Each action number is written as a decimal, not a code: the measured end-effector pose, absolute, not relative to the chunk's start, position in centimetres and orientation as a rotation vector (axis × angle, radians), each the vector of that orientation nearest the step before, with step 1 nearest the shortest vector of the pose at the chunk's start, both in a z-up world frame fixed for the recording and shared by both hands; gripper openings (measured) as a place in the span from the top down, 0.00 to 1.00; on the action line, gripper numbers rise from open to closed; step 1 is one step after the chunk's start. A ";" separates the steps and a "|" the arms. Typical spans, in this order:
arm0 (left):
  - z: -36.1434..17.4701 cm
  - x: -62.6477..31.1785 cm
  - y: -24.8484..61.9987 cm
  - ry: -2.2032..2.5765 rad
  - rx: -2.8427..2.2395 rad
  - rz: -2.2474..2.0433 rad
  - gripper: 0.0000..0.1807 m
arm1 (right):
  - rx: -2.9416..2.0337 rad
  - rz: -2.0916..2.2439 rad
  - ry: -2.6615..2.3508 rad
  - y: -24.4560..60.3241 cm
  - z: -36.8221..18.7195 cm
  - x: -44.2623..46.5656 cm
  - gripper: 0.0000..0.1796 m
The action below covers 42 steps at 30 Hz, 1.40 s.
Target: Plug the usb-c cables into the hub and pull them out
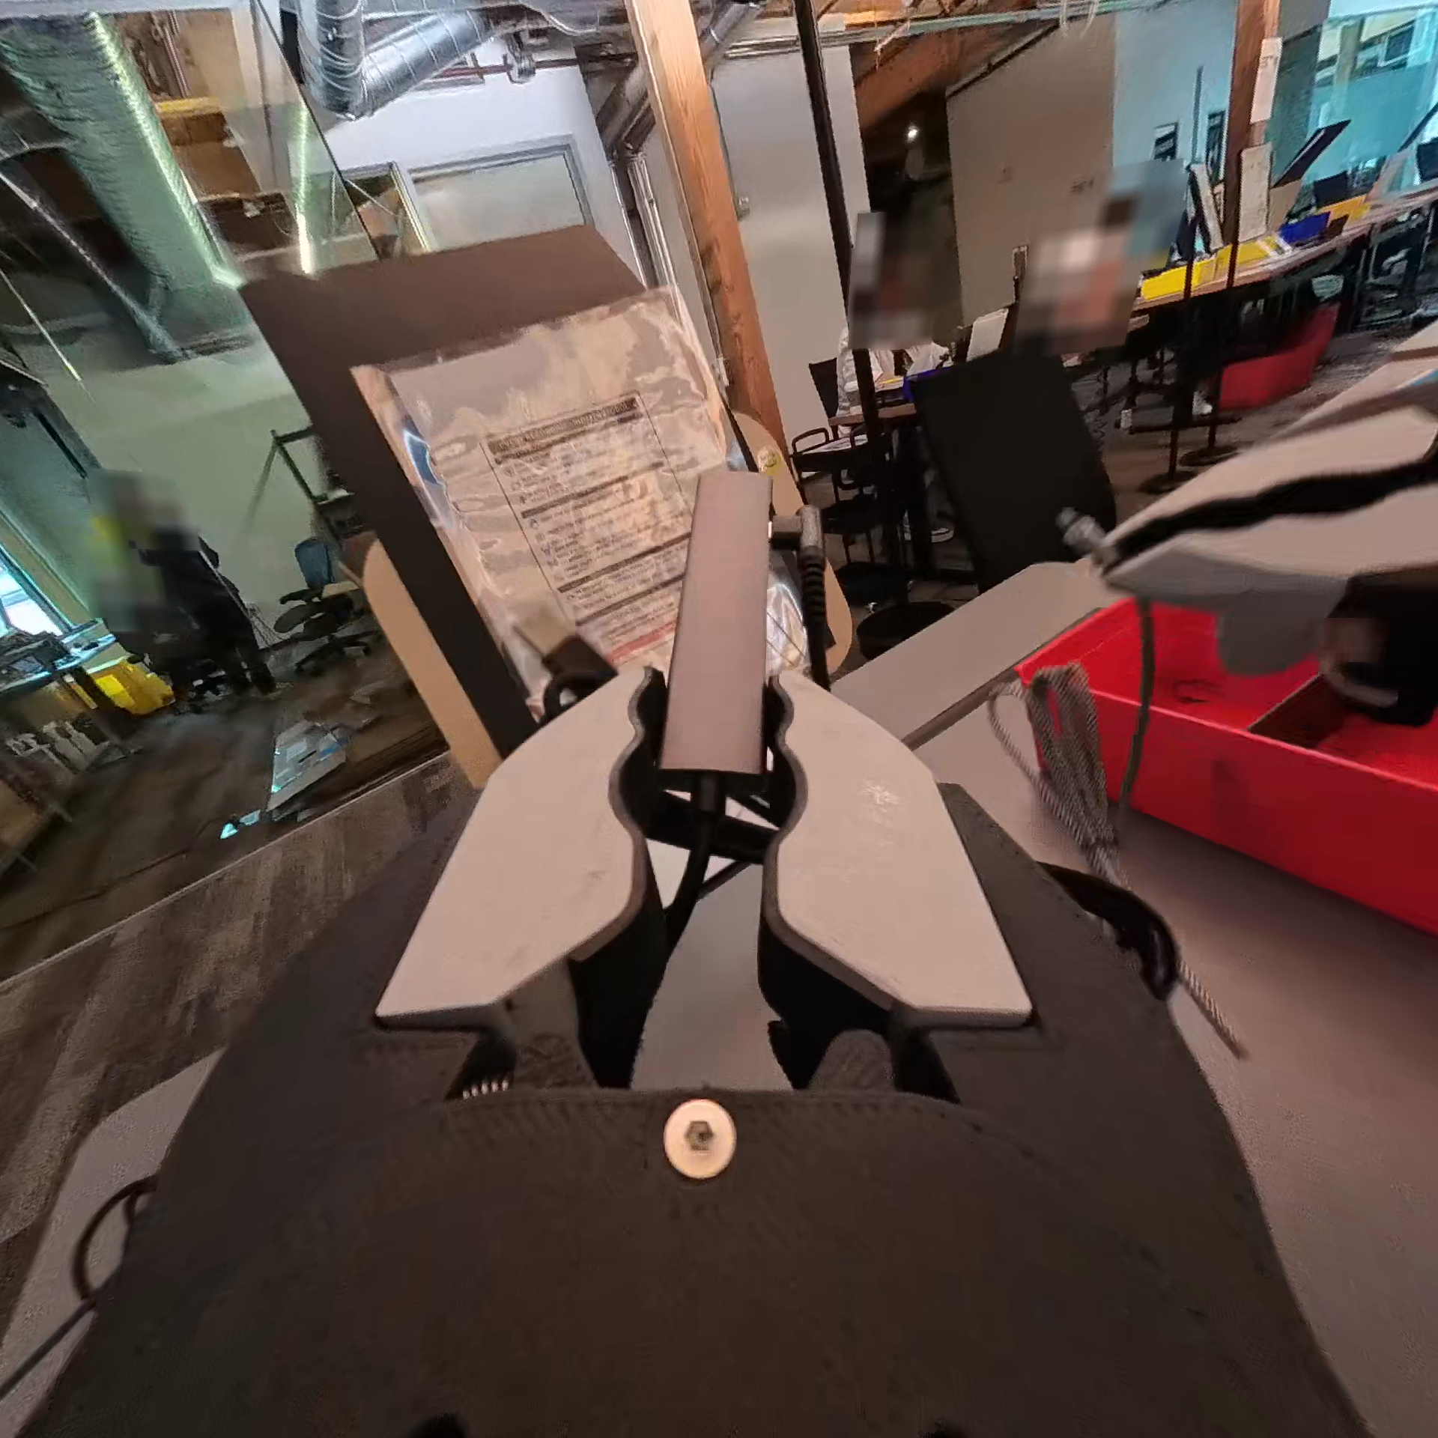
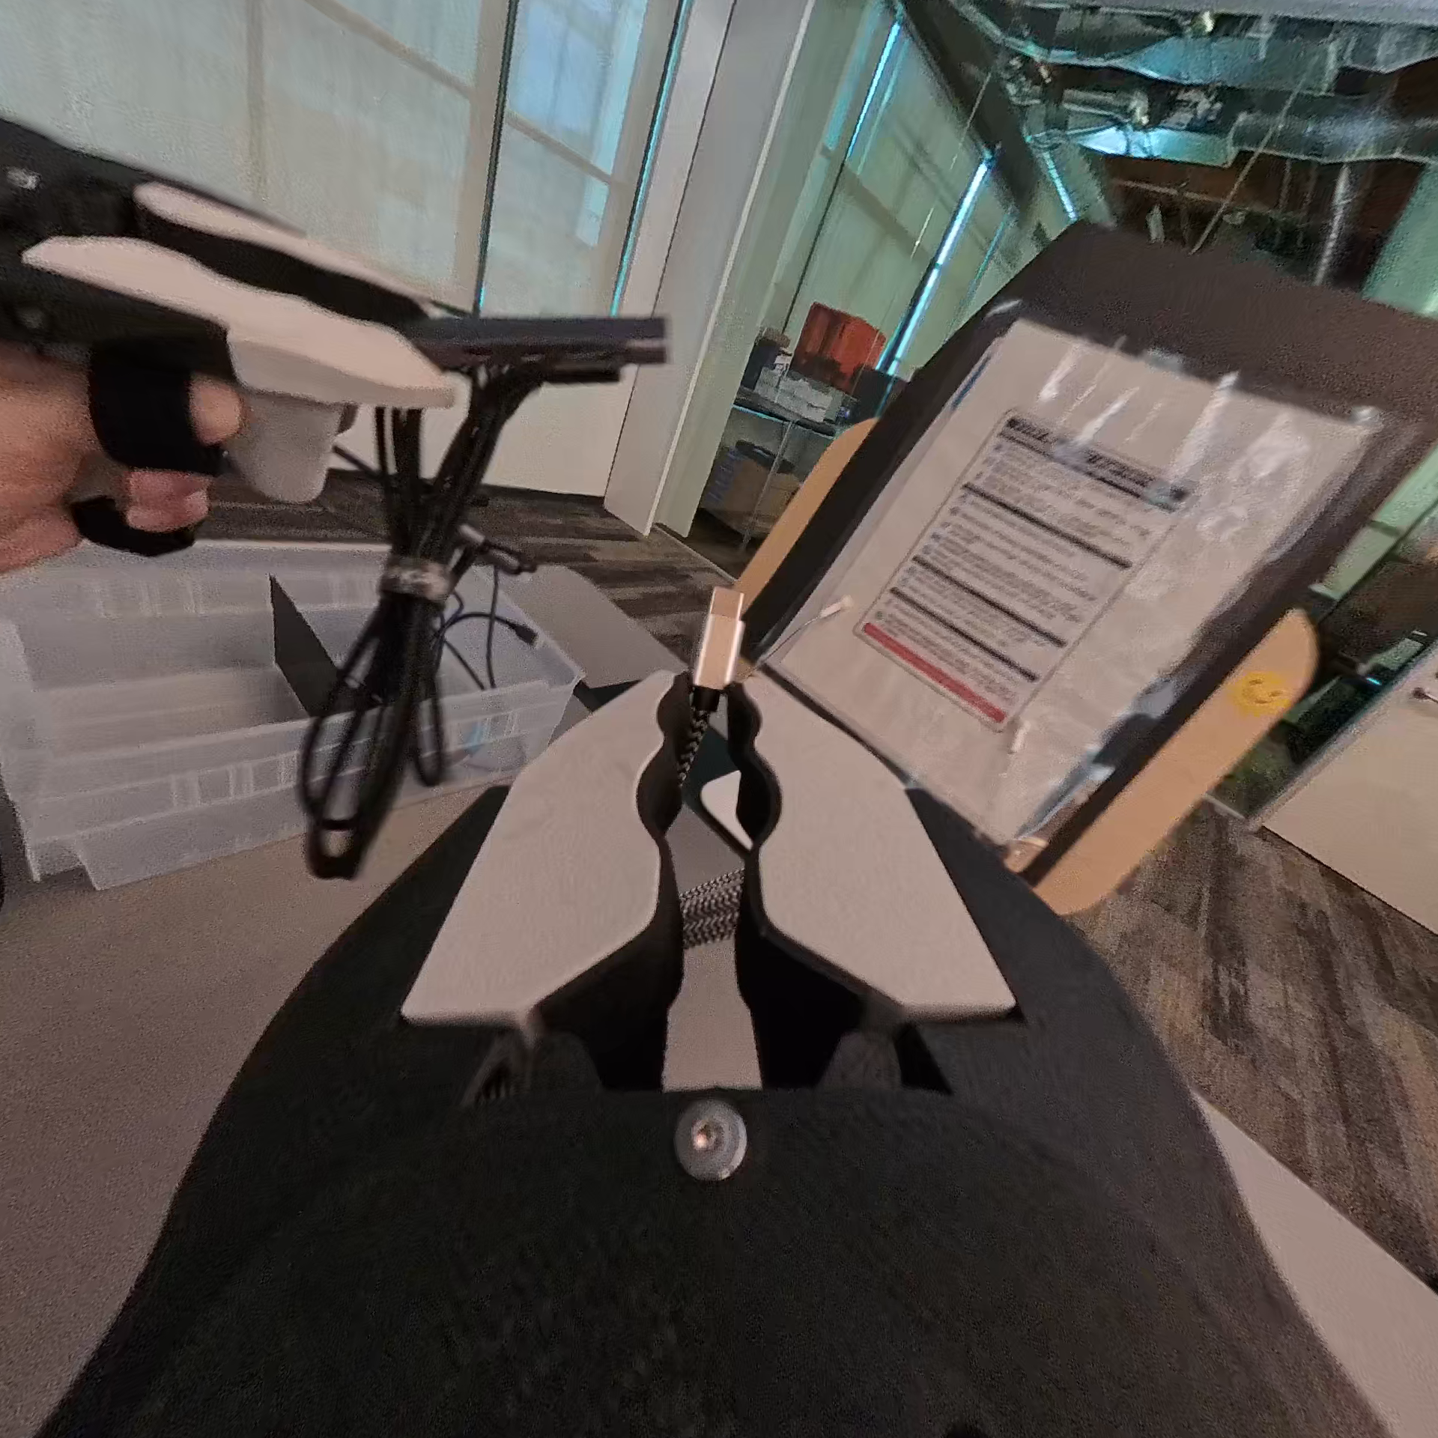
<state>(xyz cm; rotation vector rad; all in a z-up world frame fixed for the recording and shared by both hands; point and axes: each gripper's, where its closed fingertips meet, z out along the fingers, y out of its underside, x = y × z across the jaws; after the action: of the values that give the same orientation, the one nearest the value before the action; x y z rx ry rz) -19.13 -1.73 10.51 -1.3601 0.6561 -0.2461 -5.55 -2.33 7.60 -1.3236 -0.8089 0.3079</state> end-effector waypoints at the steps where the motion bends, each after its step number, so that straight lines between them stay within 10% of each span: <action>1: 10.9 -19.4 -2.1 0.653 -1.348 -0.230 0.86 | -1.319 0.297 -0.794 -2.9 8.9 -4.4 0.94; 7: 11.4 -19.4 -2.7 0.661 -1.330 -0.227 0.86 | -1.454 0.004 -0.715 -5.1 12.0 5.2 0.94; 19: 10.7 -17.5 -3.2 0.726 -1.334 -0.234 0.86 | -2.221 -0.146 -0.521 -2.8 -0.3 20.0 0.94; 42: 9.8 -15.8 -3.4 0.777 -1.343 -0.243 0.86 | -2.838 0.378 -0.993 -8.4 -13.5 16.3 0.94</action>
<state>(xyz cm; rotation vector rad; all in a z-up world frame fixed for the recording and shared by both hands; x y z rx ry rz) -15.84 -3.38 9.85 -1.3431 0.7773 -0.2429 16.33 -8.44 -13.54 -2.8384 -0.9932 0.3784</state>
